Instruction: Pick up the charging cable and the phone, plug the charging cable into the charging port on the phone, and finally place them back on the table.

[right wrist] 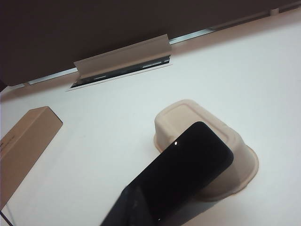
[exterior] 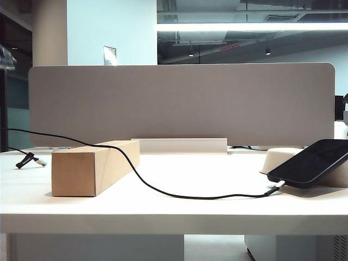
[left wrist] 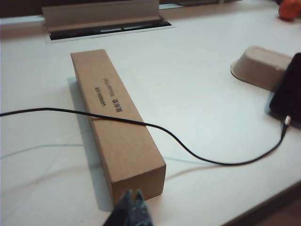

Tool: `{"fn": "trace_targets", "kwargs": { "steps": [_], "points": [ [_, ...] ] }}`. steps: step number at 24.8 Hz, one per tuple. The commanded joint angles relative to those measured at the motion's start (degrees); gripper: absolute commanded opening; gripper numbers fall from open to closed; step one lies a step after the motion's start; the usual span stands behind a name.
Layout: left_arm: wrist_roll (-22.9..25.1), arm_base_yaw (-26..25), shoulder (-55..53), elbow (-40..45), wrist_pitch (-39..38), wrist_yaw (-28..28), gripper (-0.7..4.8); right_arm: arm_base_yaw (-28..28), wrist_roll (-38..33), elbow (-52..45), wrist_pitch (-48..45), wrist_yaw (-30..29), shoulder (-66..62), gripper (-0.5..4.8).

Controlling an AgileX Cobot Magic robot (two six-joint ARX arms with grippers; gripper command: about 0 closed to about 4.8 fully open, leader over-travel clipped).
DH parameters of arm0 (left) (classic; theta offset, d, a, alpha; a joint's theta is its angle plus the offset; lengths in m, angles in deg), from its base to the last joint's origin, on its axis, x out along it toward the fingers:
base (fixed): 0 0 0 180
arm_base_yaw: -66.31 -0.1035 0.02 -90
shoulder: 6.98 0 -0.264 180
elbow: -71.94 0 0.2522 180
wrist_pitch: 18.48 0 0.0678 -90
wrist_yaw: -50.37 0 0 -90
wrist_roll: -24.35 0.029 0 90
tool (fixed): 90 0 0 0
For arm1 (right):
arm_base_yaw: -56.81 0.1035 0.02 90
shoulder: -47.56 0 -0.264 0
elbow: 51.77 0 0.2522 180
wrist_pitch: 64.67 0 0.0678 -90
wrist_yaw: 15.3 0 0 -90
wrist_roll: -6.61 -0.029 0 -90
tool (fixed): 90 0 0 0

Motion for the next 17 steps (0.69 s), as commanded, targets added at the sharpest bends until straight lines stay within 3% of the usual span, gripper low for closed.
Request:
{"fn": "trace_targets", "kwargs": {
  "steps": [1, 8, 17],
  "points": [
    [-2.47, 0.04, 1.49, 4.22, 6.34, 0.59, -0.06, 0.09, -0.17, -2.05, -1.46, 0.11, 2.75, -0.03],
    [-0.92, 0.04, 2.16, 10.38, 8.59, 0.46, -0.06, 0.13, 0.31, -5.4, -1.66, 0.11, 8.41, -0.03],
    [1.49, 0.04, 2.16, 18.75, 18.18, 0.57, -0.06, 0.11, 0.24, -12.02, -1.81, 2.29, 16.85, -0.03]
  ]
}}
